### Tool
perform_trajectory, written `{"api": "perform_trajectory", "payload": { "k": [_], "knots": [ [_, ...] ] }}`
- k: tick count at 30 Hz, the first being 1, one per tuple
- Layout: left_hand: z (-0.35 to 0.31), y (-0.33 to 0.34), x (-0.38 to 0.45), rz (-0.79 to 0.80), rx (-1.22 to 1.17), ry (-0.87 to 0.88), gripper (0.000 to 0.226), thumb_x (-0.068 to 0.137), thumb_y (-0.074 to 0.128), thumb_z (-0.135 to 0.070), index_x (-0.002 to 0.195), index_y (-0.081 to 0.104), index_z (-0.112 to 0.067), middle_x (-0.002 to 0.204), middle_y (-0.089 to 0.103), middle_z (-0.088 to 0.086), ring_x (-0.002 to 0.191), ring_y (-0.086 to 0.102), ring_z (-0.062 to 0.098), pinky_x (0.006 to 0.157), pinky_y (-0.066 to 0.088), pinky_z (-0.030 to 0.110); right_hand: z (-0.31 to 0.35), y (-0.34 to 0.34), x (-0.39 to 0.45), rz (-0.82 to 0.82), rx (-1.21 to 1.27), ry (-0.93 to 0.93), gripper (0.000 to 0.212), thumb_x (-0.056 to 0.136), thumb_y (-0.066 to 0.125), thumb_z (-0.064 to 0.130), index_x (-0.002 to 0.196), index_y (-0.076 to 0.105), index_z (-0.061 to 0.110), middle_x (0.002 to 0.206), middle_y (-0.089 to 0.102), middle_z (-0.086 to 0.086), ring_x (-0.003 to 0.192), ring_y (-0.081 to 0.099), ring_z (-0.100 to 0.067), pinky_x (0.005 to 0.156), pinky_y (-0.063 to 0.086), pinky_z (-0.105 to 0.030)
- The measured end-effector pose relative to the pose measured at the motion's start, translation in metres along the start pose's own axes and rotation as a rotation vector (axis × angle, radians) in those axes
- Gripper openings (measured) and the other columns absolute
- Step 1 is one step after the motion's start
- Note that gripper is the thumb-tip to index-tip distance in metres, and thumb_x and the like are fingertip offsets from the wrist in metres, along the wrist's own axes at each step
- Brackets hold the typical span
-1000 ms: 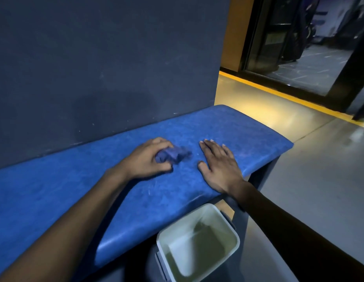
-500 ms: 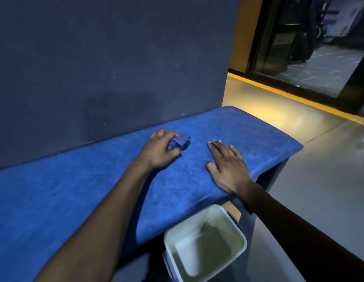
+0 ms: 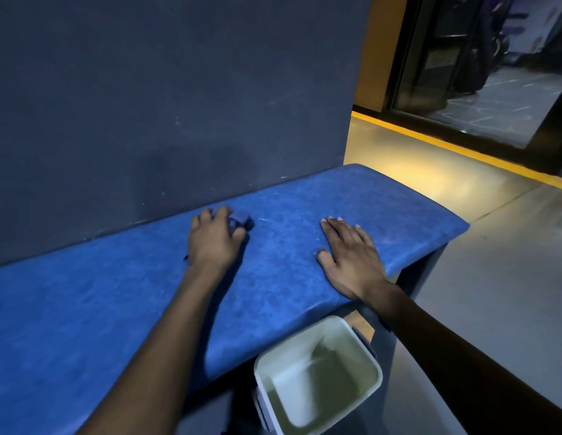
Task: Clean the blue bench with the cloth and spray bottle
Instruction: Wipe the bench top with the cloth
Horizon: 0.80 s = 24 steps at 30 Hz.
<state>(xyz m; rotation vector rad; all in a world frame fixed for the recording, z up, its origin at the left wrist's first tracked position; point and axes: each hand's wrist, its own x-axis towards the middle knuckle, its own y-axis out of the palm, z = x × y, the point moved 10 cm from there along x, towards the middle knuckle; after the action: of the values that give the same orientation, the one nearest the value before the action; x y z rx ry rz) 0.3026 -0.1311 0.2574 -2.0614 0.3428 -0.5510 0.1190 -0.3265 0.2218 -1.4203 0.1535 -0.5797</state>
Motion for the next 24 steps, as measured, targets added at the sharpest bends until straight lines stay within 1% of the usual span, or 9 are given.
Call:
{"api": "perform_trajectory", "payload": {
  "k": [2,6,8,10,12,15,19,21,24],
  "knots": [
    [-0.038,0.02,0.014,-0.014,-0.036,-0.038,0.044,0.096,0.058,-0.035,0.135,0.057,-0.015,0.138,0.053,0.022,0.129,0.046,0.041,0.11,0.034,0.04,-0.001,-0.001,0.0,-0.003,0.006,0.001,0.073,0.095,0.021,0.051,0.161,0.02,0.021,0.169,0.022,0.003,0.157,0.01,-0.012,0.129,0.006,-0.041],
    [-0.108,0.044,-0.012,0.102,-0.07,0.168,0.029,0.09,0.062,-0.036,0.113,0.06,-0.018,0.128,0.057,0.013,0.126,0.048,0.037,0.1,0.043,0.04,-0.001,0.0,0.0,-0.004,0.001,-0.002,0.072,0.095,0.023,0.051,0.161,0.021,0.021,0.168,0.023,0.002,0.157,0.012,-0.012,0.128,0.007,-0.04],
    [-0.101,0.035,-0.043,0.13,-0.046,0.249,0.029,0.086,0.064,-0.038,0.109,0.058,-0.02,0.123,0.057,0.01,0.123,0.049,0.035,0.095,0.046,0.042,-0.001,-0.002,0.0,-0.013,-0.006,-0.006,0.075,0.093,0.02,0.052,0.161,0.022,0.021,0.168,0.024,0.002,0.156,0.013,-0.012,0.128,0.007,-0.04],
    [-0.074,0.019,-0.073,0.113,-0.018,0.284,0.036,0.082,0.065,-0.044,0.113,0.057,-0.028,0.124,0.056,0.004,0.121,0.05,0.031,0.092,0.048,0.041,-0.001,-0.003,-0.001,-0.022,-0.008,-0.013,0.077,0.091,0.016,0.053,0.161,0.023,0.02,0.168,0.026,0.001,0.156,0.015,-0.012,0.128,0.008,-0.04],
    [-0.041,0.006,-0.078,0.095,0.006,0.249,0.044,0.08,0.067,-0.048,0.12,0.057,-0.033,0.125,0.055,0.0,0.119,0.05,0.028,0.091,0.05,0.041,0.0,-0.002,-0.002,-0.027,-0.003,-0.011,0.08,0.09,0.013,0.055,0.16,0.024,0.021,0.167,0.026,0.001,0.156,0.015,-0.013,0.128,0.008,-0.04],
    [-0.019,0.008,-0.029,0.084,0.083,0.141,0.045,0.087,0.066,-0.043,0.127,0.057,-0.024,0.128,0.055,0.011,0.122,0.048,0.036,0.097,0.046,0.044,0.001,-0.001,-0.001,-0.028,0.004,-0.008,0.076,0.092,0.017,0.054,0.16,0.024,0.022,0.168,0.025,0.002,0.156,0.014,-0.013,0.129,0.007,-0.04],
    [-0.053,0.031,0.029,0.059,0.133,0.019,0.05,0.094,0.06,-0.037,0.139,0.052,-0.016,0.141,0.049,0.019,0.133,0.043,0.039,0.109,0.039,0.044,0.0,-0.002,0.001,-0.031,0.01,-0.007,0.074,0.094,0.021,0.054,0.16,0.026,0.023,0.167,0.027,0.001,0.156,0.016,-0.014,0.128,0.009,-0.04],
    [-0.076,0.041,0.023,0.058,0.145,0.067,0.048,0.094,0.059,-0.036,0.137,0.051,-0.015,0.141,0.047,0.018,0.133,0.043,0.038,0.106,0.041,0.044,-0.001,-0.004,0.001,-0.036,0.009,-0.004,0.073,0.093,0.022,0.053,0.16,0.027,0.022,0.167,0.028,0.001,0.156,0.018,-0.014,0.128,0.009,-0.04],
    [-0.082,0.032,-0.027,0.089,0.054,0.229,0.041,0.091,0.058,-0.039,0.125,0.055,-0.017,0.13,0.053,0.016,0.125,0.048,0.037,0.1,0.043,0.043,-0.001,-0.004,-0.001,-0.023,0.006,-0.008,0.074,0.093,0.023,0.052,0.16,0.028,0.021,0.167,0.028,0.0,0.156,0.018,-0.015,0.128,0.009,-0.04]
  ]
}}
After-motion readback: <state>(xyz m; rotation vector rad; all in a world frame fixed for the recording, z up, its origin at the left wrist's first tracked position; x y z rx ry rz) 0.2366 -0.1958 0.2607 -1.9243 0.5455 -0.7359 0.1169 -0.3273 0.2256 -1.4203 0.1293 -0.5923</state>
